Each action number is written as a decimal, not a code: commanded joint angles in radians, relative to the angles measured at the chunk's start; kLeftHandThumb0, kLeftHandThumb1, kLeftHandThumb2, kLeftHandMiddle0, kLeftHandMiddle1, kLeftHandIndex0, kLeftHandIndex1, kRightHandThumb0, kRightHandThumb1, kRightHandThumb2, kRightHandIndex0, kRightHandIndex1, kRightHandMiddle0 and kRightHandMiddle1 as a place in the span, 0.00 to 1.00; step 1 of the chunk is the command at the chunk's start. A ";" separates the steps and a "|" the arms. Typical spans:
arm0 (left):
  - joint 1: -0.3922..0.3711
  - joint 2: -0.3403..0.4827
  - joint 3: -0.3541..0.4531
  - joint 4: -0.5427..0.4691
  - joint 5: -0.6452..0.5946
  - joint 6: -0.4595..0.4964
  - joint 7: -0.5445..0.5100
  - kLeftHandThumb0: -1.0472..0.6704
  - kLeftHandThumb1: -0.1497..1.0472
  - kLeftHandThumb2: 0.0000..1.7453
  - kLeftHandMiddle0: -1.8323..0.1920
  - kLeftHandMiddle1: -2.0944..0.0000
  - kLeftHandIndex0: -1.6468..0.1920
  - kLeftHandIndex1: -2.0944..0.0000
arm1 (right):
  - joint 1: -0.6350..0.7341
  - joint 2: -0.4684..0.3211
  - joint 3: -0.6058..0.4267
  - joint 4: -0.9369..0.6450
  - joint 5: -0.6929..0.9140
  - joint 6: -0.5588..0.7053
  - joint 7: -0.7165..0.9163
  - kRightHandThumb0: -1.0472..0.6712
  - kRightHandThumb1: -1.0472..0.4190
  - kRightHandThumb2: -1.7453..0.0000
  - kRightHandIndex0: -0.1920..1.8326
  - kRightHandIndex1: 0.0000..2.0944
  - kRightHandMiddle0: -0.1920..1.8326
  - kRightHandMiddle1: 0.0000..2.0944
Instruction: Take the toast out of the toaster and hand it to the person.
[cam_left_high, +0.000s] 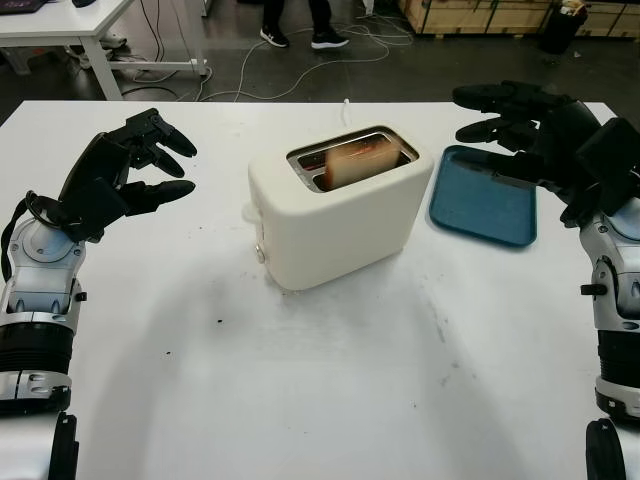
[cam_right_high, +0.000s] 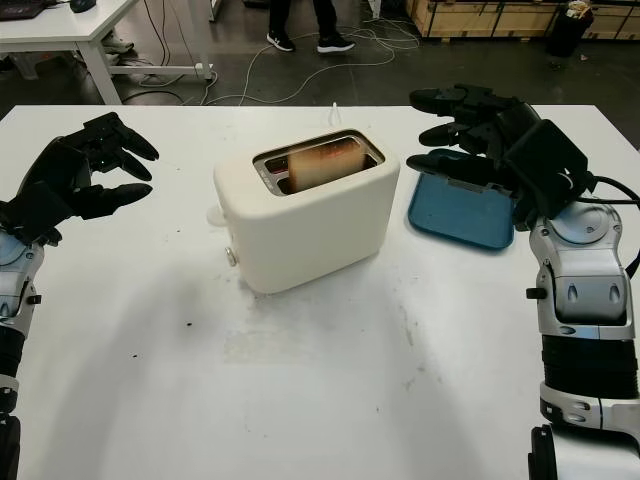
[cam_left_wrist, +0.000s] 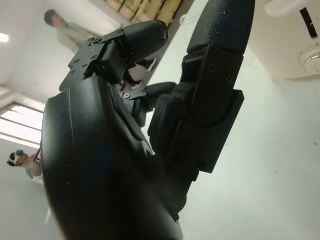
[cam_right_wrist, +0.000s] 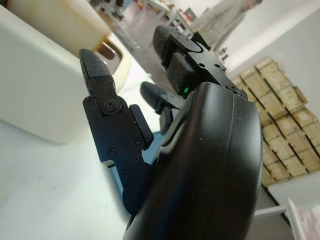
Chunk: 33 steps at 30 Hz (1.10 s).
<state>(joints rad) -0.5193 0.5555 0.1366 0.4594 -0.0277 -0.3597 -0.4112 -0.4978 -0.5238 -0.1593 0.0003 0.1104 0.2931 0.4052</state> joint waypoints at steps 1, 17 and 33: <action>0.001 -0.001 0.007 -0.002 -0.012 0.005 -0.002 0.00 0.89 0.06 0.74 0.30 0.72 0.35 | 0.004 0.008 -0.008 -0.010 0.014 -0.001 -0.004 0.41 0.20 1.00 0.24 0.45 0.39 0.09; -0.004 -0.004 0.005 0.013 -0.015 -0.004 -0.005 0.00 0.89 0.06 0.73 0.31 0.71 0.36 | -0.076 -0.027 0.012 0.049 -0.036 -0.111 0.014 0.40 0.24 1.00 0.26 0.45 0.39 0.09; -0.009 -0.003 -0.001 0.028 -0.001 -0.023 -0.001 0.00 0.89 0.06 0.74 0.30 0.73 0.35 | -0.541 -0.067 0.251 0.460 -0.344 -0.570 0.009 0.48 0.40 1.00 0.45 0.38 0.53 0.14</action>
<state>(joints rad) -0.5209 0.5532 0.1369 0.4817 -0.0327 -0.3639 -0.4151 -1.0137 -0.5913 0.0709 0.4238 -0.2103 -0.2416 0.4138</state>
